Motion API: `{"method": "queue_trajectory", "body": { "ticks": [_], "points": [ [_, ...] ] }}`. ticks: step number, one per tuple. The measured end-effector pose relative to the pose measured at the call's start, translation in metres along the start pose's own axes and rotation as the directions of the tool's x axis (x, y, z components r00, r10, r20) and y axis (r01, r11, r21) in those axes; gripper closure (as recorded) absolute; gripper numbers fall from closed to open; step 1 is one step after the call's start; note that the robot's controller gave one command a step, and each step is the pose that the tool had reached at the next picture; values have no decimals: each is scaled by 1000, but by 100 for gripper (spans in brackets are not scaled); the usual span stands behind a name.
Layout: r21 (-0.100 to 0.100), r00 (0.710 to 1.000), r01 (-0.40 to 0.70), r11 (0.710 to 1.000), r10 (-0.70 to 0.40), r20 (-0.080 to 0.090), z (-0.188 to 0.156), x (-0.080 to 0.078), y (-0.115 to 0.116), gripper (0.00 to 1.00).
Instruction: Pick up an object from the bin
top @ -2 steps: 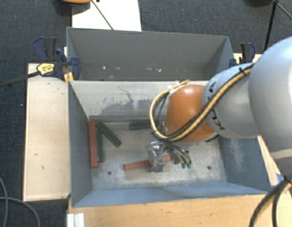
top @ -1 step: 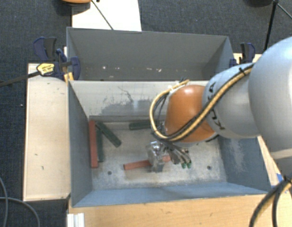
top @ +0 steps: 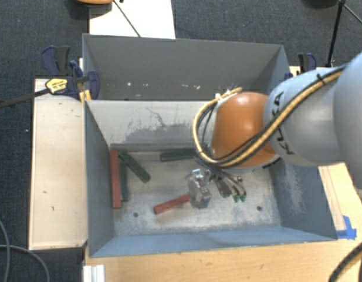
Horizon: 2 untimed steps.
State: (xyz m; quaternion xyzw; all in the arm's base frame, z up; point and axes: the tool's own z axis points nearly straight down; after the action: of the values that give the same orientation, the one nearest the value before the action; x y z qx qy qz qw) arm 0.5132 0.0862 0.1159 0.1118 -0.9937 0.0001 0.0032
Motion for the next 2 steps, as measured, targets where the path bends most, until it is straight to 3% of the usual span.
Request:
{"method": "queue_trajectory", "body": {
  "ticks": [1,2],
  "points": [
    [-1,1000,-6,1000,6,10,-24,-9,40,0],
    [0,1000,-6,1000,6,10,-24,-9,40,0]
  ]
}}
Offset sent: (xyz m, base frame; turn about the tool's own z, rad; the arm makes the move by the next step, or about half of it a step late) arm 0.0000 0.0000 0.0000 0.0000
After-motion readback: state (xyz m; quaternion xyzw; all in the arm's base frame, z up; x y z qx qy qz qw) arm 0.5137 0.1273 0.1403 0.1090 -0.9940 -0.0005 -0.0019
